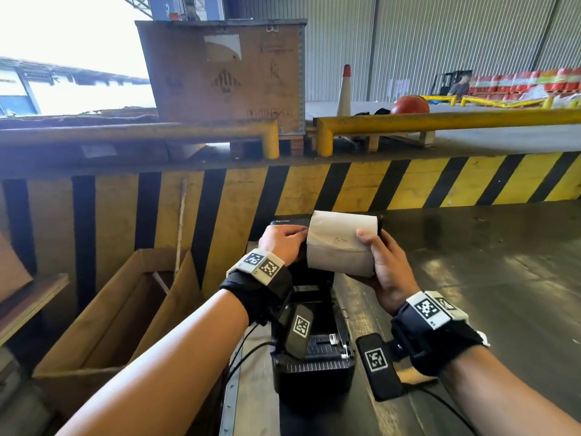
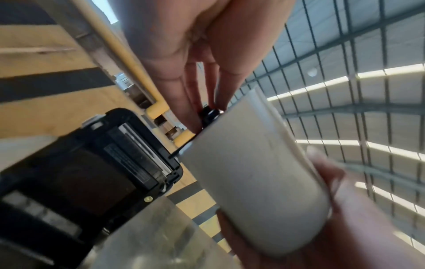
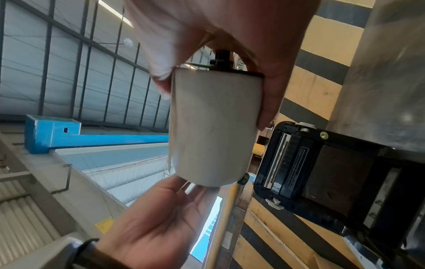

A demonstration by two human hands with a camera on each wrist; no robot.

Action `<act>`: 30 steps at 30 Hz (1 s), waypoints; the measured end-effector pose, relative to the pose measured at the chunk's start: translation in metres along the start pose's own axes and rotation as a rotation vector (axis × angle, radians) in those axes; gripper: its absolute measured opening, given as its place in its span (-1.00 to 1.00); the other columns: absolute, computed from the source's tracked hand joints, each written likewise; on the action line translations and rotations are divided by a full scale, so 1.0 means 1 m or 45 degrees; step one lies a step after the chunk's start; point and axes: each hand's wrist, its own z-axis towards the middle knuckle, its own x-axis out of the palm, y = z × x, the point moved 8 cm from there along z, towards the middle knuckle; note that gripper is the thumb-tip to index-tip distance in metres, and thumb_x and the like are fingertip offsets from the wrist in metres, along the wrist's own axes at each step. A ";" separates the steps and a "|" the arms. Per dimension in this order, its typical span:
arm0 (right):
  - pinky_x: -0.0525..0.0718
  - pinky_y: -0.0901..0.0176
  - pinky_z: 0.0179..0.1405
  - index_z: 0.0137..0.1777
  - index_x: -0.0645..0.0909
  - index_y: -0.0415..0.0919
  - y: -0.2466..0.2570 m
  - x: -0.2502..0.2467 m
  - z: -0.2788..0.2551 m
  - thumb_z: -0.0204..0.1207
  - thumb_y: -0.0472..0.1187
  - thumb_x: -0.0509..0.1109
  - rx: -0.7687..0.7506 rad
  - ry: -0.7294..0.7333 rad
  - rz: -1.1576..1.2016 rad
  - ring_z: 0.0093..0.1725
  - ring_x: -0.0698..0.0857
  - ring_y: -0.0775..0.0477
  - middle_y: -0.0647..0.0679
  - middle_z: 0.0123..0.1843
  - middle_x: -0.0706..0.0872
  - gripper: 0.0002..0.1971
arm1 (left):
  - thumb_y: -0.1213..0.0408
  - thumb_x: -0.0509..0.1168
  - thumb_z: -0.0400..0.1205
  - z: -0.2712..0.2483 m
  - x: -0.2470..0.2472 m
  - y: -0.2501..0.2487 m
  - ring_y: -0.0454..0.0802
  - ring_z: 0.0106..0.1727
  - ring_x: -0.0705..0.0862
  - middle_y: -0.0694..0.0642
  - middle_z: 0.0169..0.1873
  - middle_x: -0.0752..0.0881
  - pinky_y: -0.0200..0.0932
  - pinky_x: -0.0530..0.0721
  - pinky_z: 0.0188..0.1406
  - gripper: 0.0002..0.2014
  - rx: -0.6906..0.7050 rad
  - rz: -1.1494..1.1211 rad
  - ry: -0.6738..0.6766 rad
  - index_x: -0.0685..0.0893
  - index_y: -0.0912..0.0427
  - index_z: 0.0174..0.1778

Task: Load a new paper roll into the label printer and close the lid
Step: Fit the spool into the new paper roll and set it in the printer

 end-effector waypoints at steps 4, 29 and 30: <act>0.64 -0.37 0.24 0.16 0.64 0.06 -0.004 0.001 0.006 0.10 0.16 0.51 -0.064 -0.022 -0.059 0.23 0.67 -0.24 -0.14 0.21 0.73 -0.43 | 0.22 0.35 0.60 0.001 0.005 0.002 0.15 -0.03 0.74 0.27 -0.06 0.74 -0.04 0.76 -0.06 -0.76 -0.142 -0.230 0.146 0.69 0.32 0.05; 0.69 -0.26 0.18 0.20 0.55 -0.01 -0.043 0.032 0.012 0.46 0.05 0.38 0.204 0.237 -0.128 0.12 0.71 -0.17 -0.16 0.18 0.70 -0.66 | 0.18 0.44 0.51 0.009 -0.021 0.042 0.13 0.19 0.73 0.22 0.15 0.77 0.12 0.64 0.33 -0.55 0.065 0.249 0.351 0.62 0.09 0.34; 0.72 -0.21 0.13 0.21 0.57 -0.04 -0.047 0.033 0.013 0.49 0.10 0.32 0.239 0.277 -0.117 0.10 0.73 -0.14 -0.15 0.16 0.73 -0.64 | 0.19 0.43 0.52 0.010 -0.022 0.046 0.11 0.18 0.73 0.21 0.15 0.76 0.08 0.64 0.32 -0.54 0.055 0.264 0.370 0.61 0.09 0.36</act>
